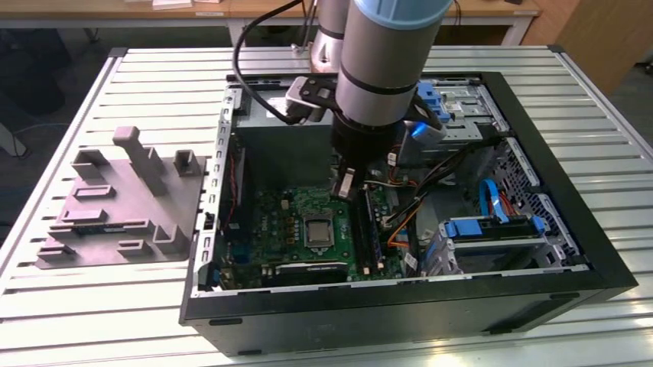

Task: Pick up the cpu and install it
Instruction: 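Install the first cpu locking lever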

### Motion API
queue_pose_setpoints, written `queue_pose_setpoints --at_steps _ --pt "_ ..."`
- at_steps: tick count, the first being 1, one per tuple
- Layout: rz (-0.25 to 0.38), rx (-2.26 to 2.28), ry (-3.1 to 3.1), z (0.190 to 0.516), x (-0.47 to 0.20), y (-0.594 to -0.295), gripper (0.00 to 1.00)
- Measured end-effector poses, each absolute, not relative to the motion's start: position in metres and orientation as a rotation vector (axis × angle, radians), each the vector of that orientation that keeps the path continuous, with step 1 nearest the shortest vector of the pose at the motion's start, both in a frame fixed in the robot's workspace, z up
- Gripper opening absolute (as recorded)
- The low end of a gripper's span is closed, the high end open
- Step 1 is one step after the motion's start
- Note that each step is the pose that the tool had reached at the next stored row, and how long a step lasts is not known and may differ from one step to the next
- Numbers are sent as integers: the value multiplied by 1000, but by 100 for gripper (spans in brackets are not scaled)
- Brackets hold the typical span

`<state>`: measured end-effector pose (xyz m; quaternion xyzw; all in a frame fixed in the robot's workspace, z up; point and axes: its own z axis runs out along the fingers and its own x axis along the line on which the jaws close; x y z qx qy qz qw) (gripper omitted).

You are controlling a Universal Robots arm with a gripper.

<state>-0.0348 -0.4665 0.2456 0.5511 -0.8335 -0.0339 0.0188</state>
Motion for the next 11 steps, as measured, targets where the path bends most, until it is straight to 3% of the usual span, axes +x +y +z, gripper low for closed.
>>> queue_pose_setpoints --at_steps 11 --pt "-110 1713 -2589 245 -30 -451 11"
